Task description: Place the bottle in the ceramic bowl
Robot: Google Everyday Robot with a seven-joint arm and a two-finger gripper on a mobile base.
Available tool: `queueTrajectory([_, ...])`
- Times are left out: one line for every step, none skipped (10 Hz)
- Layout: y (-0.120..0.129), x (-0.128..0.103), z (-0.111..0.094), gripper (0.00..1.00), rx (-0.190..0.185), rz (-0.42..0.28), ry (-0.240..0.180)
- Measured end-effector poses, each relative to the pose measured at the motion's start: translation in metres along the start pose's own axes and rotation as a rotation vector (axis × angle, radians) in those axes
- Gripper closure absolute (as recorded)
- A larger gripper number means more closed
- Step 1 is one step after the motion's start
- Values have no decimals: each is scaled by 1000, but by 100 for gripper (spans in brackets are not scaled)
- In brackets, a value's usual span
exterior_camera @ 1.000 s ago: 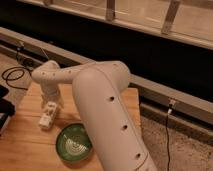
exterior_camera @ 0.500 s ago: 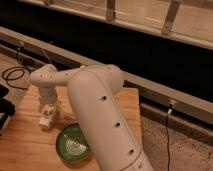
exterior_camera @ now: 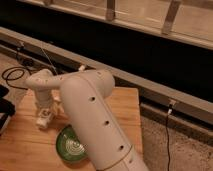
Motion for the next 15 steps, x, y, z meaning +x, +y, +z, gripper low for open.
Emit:
queueTrajectory([-1,0,1,37,3,0,2])
queueTrajectory([-2,0,1,45,18,-8,-2])
queueTrajectory([1,3,0,55,23,-17,-5])
queueTrajectory([0,3,-2,65,23,-16,-9])
queueTrajectory([-2,2,-4,73,20,-13,-15])
queueTrajectory([-6,1,-8,85,13,-8,-25])
queueTrajectory([-7,0,-13,95,4,-9,-39])
queueTrajectory([-9,-1,-21,99,-5,-10,-57])
queueTrajectory([-13,-3,-34,100,-15,-11,-83])
queueTrajectory([-17,-5,-52,100,-25,-13,-119])
queueTrajectory([-23,-6,-76,100,-35,-15,-162])
queueTrajectory([-31,-5,-102,100,-39,-15,-205])
queueTrajectory([-40,-3,-121,100,-36,-14,-237])
queueTrajectory([-55,3,-140,100,-35,-16,-269])
queueTrajectory([-72,12,-154,100,-41,-15,-286])
